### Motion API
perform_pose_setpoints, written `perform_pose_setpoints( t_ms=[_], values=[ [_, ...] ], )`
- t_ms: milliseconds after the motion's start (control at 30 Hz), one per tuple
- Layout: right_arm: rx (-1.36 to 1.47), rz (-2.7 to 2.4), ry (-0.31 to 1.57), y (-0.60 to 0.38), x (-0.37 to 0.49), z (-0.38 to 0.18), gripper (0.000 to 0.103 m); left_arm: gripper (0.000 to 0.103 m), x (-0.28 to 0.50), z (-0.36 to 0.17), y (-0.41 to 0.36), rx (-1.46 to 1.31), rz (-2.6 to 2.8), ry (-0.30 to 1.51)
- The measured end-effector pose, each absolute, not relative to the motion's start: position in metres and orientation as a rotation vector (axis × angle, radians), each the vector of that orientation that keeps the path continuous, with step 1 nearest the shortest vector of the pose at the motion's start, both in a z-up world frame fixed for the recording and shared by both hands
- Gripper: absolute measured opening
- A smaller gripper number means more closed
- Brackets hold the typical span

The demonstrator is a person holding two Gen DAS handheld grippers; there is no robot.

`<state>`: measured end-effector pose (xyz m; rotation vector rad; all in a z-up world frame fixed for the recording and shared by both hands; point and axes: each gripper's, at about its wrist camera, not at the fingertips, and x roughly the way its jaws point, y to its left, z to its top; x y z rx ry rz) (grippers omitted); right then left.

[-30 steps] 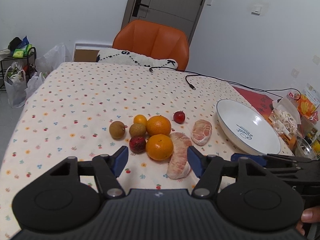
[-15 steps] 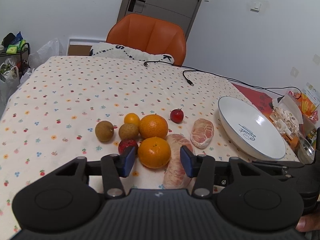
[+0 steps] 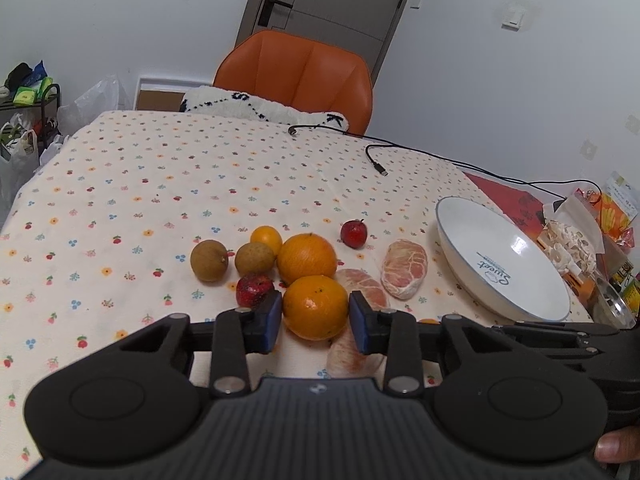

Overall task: Organize fruits
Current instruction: 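Carry the small orange in the right tool over the plate while the left carries the large orange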

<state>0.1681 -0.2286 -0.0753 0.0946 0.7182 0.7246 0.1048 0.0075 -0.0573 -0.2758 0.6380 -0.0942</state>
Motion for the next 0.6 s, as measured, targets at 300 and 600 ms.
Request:
perform_pose_setpoints(
  t_ms=[300,600],
  values=[
    [0.12,0.692,0.676,-0.248,0.162,-0.064,0.023,0.034,0.094,-0.041,-0.008,-0.245,-0.115,0.604],
    [0.138,0.656,0.648,-0.27,0.157,-0.056,0.023,0.034,0.092,-0.03,-0.026,-0.22,-0.144,0.582]
  ],
)
